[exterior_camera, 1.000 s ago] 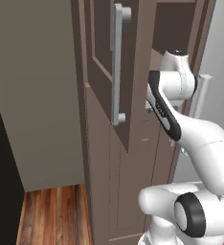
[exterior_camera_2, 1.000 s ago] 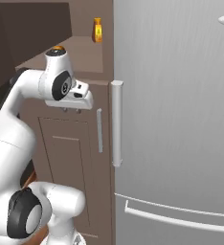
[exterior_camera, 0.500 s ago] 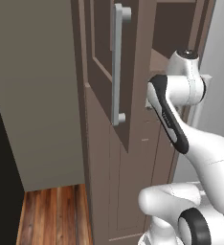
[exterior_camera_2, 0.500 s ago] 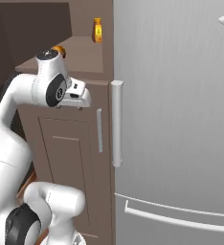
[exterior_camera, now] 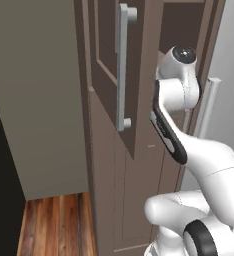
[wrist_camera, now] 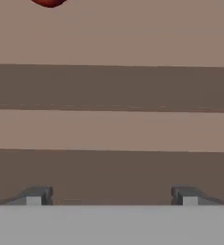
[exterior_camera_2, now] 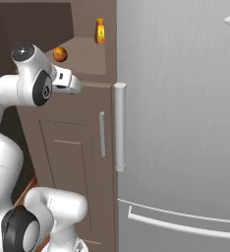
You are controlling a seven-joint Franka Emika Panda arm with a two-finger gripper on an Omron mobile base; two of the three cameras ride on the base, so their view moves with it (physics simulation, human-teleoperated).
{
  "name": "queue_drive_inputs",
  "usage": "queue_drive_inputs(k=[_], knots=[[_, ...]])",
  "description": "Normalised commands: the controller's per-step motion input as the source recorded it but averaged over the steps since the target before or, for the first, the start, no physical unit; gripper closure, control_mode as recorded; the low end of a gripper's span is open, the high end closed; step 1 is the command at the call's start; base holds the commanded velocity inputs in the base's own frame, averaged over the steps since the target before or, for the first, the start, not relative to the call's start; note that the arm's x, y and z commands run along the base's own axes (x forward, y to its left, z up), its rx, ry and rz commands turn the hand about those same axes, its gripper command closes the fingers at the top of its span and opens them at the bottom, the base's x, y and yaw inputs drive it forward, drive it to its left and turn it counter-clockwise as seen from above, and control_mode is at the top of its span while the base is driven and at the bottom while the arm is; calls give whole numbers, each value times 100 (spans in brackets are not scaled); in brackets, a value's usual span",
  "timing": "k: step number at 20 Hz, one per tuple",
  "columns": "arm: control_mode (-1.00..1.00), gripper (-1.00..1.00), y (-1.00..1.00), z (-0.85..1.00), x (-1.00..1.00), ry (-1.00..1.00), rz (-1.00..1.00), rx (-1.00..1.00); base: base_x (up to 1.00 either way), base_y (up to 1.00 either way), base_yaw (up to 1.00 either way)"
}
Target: Pick the peach from the cabinet and place it in the bowl. Then pick the bowl and place it in the sink. Then turn on the sink facuet.
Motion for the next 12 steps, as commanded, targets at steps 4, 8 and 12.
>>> queue_drive_inputs(k=[4,8,12], knots=[[-100,-100,8,85,54,0,-9,0,0,0,0],[-100,-100,14,72,42,0,-7,0,0,0,0],[-100,-100,10,59,20,0,-3,0,0,0,0]])
